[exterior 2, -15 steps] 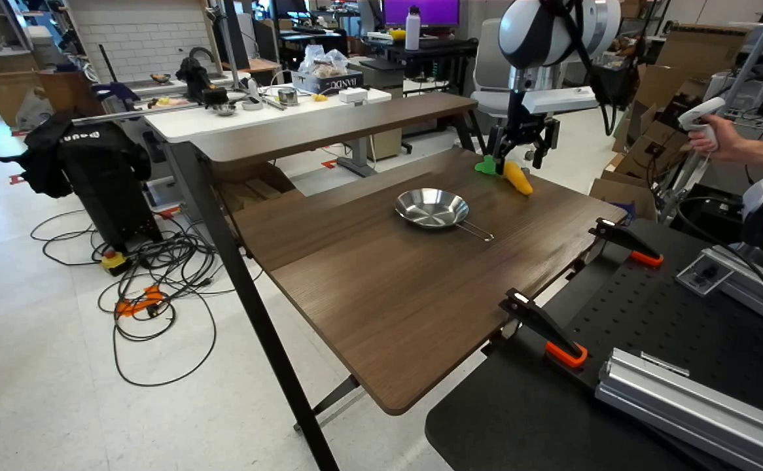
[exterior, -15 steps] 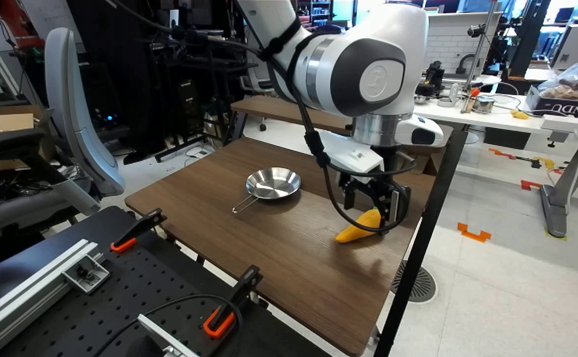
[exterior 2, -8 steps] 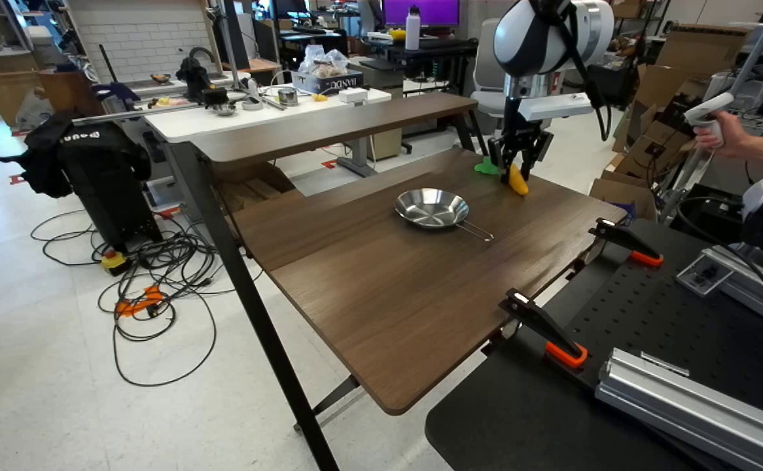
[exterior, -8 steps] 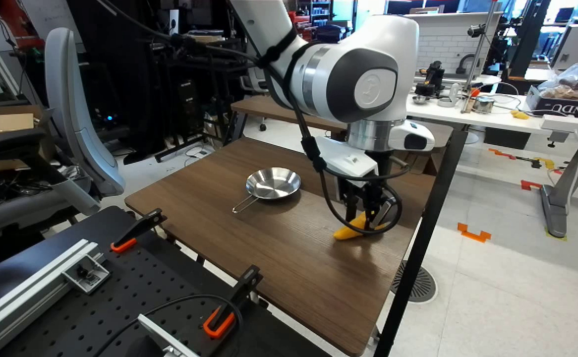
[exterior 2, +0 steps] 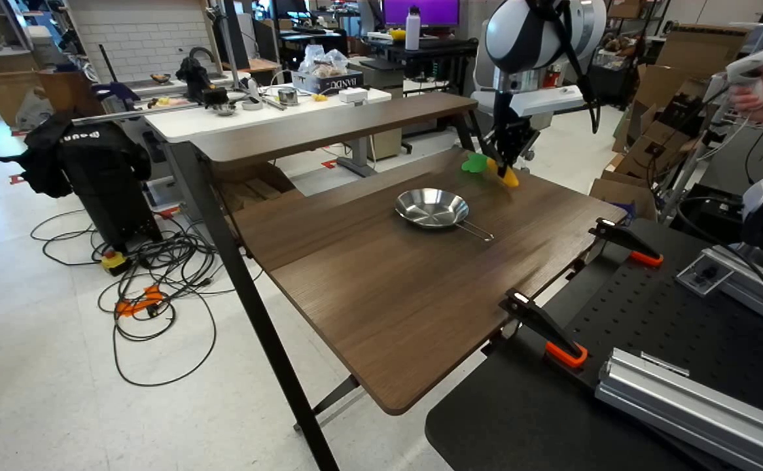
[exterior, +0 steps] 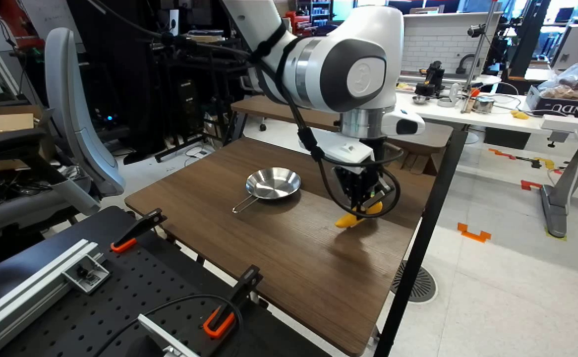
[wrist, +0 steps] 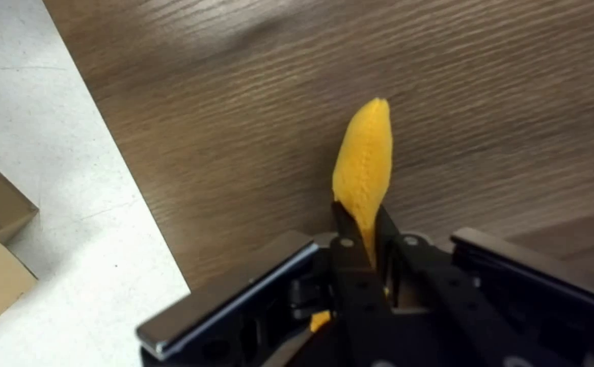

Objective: Put the carrot plush toy on the pan

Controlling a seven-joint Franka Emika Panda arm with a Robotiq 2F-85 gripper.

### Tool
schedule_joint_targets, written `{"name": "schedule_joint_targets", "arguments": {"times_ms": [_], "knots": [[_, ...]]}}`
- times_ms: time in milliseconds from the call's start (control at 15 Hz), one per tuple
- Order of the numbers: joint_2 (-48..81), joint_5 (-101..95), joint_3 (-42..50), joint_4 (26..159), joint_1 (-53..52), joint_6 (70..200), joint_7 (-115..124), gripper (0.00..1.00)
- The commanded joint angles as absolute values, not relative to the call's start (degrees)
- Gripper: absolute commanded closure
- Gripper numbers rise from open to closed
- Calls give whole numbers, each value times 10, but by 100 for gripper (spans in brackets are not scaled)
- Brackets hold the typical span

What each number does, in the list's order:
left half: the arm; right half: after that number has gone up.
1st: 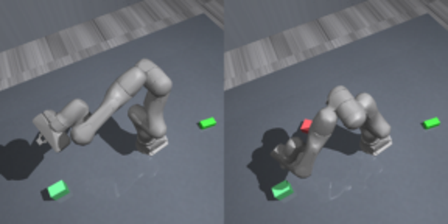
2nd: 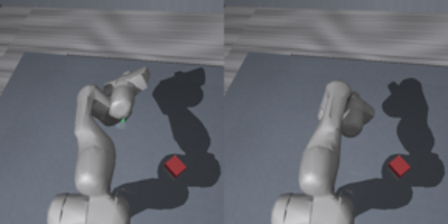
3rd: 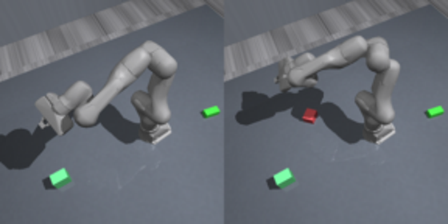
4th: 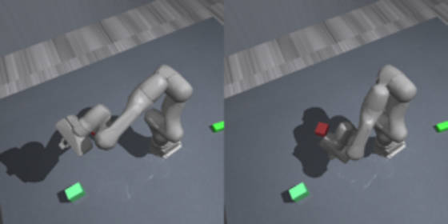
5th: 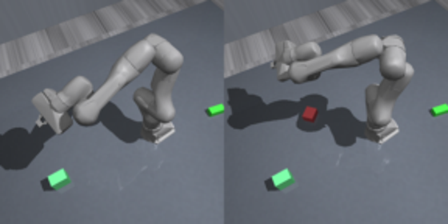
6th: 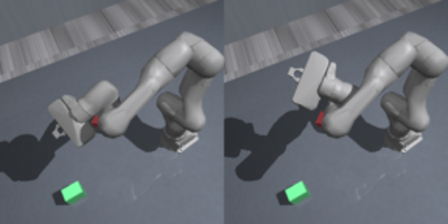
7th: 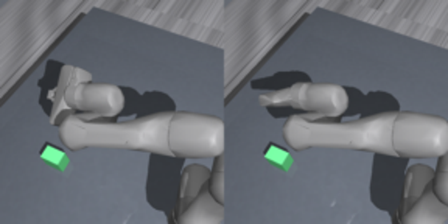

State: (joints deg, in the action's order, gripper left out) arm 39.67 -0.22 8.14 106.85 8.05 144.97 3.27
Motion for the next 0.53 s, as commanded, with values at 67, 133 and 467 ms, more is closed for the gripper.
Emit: {"name": "schedule_joint_targets", "arguments": {"times_ms": [67, 133, 467], "knots": [[323, -27, 79, 1119, 50, 1466, 29, 98], [307, -29, 75, 1130, 43, 1465, 27, 98], [231, -49, 56, 1189, 12, 1467, 23, 98]]}}
